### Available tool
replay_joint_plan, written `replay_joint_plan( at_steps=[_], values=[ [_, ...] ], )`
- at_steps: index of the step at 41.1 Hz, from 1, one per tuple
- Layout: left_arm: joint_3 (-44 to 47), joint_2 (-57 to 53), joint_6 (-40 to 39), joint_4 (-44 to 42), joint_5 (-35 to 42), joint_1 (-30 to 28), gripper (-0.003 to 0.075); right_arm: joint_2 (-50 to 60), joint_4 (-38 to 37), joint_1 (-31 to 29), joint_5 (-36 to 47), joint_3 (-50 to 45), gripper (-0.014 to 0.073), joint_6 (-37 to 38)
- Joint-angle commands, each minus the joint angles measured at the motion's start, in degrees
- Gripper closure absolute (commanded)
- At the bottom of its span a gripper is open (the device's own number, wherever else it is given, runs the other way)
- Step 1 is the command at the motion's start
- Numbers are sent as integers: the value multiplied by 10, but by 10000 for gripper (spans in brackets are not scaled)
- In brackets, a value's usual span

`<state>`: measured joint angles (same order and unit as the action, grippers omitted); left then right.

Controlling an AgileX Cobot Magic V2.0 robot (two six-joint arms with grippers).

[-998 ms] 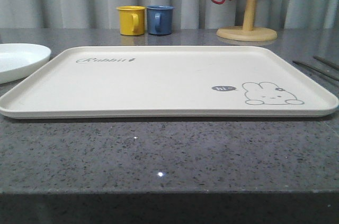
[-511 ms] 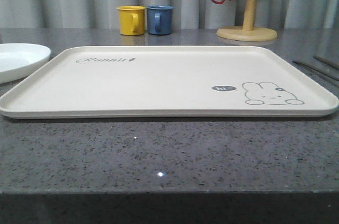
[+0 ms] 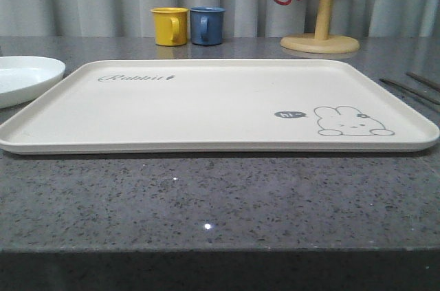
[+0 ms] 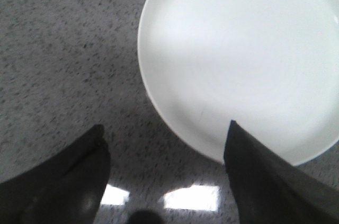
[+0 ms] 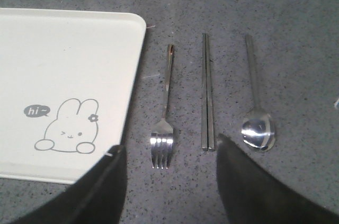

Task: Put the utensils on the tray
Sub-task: 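Grasp the white plate rim with the left gripper and lower it onto the tray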

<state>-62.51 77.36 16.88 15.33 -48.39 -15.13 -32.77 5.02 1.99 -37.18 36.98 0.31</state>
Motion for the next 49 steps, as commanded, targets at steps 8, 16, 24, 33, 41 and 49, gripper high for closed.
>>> replay_joint_plan(
  at_steps=[8, 16, 24, 33, 41, 49],
  values=[
    [-62, 91, 67, 143, 28, -54, 269, -5, 1, 0, 35, 18, 179, -3],
    [-64, 124, 71, 149, 63, -43, 298, -5, 1, 0, 35, 18, 179, -3],
    [-64, 145, 71, 149, 79, -33, 358, -5, 1, 0, 35, 18, 179, -3],
    [-65, 157, 71, 149, 79, -33, 401, -5, 1, 0, 35, 18, 179, -3],
    [-65, 157, 71, 147, 80, -33, 447, -5, 1, 0, 35, 18, 179, -3],
    [-66, 158, 71, 141, 78, -33, 502, -5, 1, 0, 35, 18, 179, -3]
  ],
)
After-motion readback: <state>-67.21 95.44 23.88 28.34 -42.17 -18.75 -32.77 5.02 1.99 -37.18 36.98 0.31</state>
